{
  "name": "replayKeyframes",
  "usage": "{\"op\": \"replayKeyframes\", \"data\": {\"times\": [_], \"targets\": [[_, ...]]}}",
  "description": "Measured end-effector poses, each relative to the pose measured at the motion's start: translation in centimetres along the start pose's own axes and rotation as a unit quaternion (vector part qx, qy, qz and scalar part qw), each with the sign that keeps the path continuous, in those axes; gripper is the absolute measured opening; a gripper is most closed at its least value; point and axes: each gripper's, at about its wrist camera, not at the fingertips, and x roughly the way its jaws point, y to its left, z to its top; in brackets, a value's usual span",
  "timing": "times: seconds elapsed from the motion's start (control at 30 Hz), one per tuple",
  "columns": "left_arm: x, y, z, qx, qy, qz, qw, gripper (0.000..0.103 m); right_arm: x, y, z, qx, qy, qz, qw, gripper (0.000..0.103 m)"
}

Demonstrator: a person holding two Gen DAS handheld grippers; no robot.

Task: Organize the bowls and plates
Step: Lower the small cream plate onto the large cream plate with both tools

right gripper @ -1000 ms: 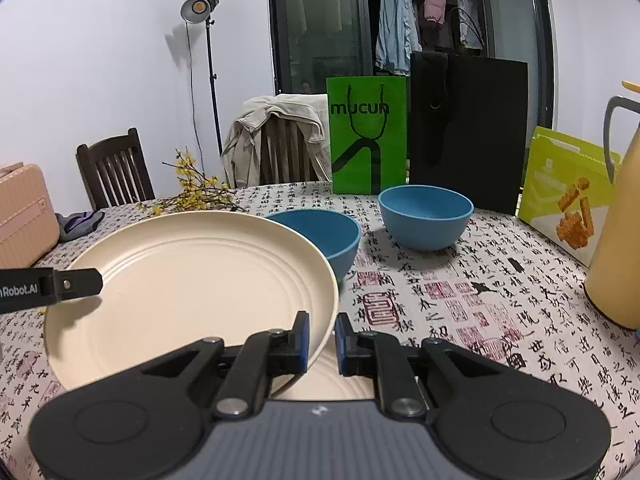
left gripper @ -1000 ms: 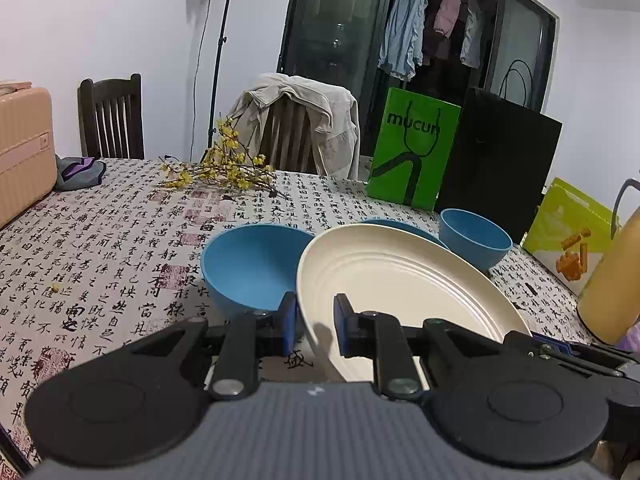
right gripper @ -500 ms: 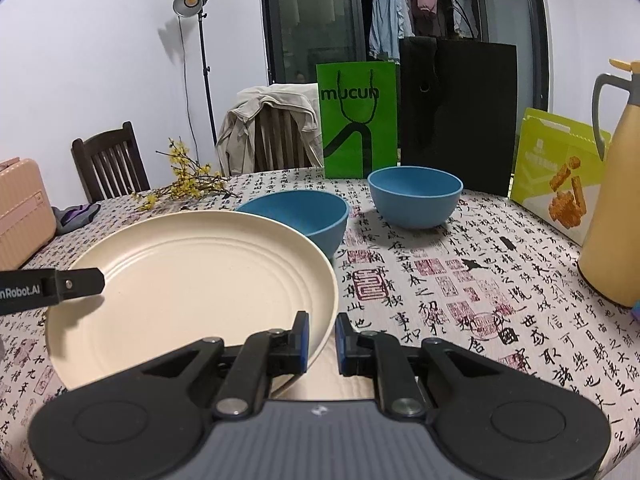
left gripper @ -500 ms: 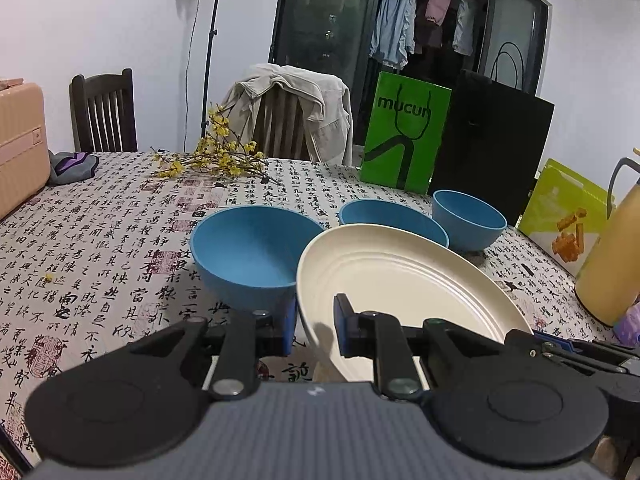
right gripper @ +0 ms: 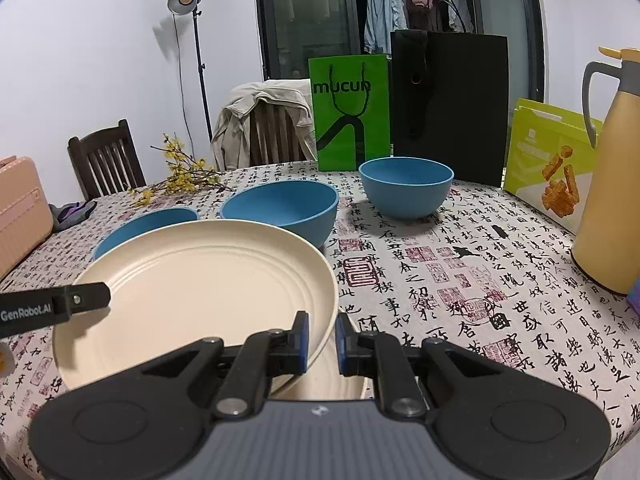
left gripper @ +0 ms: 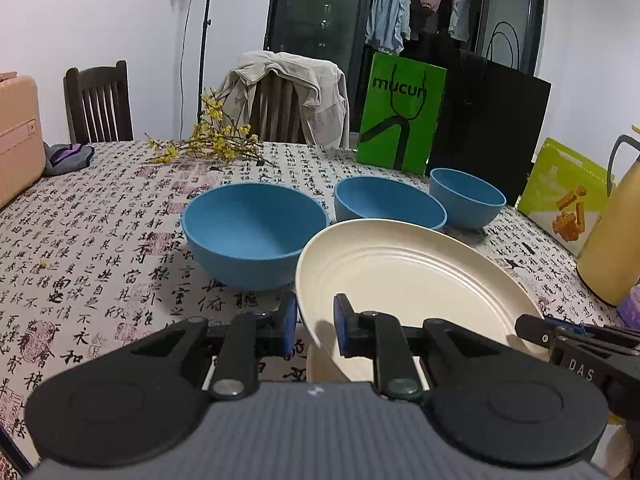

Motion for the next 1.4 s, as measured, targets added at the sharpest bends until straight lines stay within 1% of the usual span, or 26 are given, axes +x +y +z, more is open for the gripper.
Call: {"op": "replayKeyframes", "data": {"times": [0.5,1.17,1.4], "targets": [[0.8,-1.4,-1.6,0.034,0.004,0.009,0.9994,0.019,0.2,-0.7,-1.3,0.001,0.018,-0.008,1.0,0.014],[2.0,-1.8,-3.4,0.054,0.027,0.016,0.9981,0.019,0.4,-0.7,-2.5,-0.013,0.025,-0.025,0.999,0.014],[2.4,-1.9,-3.8,0.063,0.028,0.019,0.9974,0.019,0.5,-0.6,-2.8,-0.023,0.023,-0.031,0.999,0.014]]}}
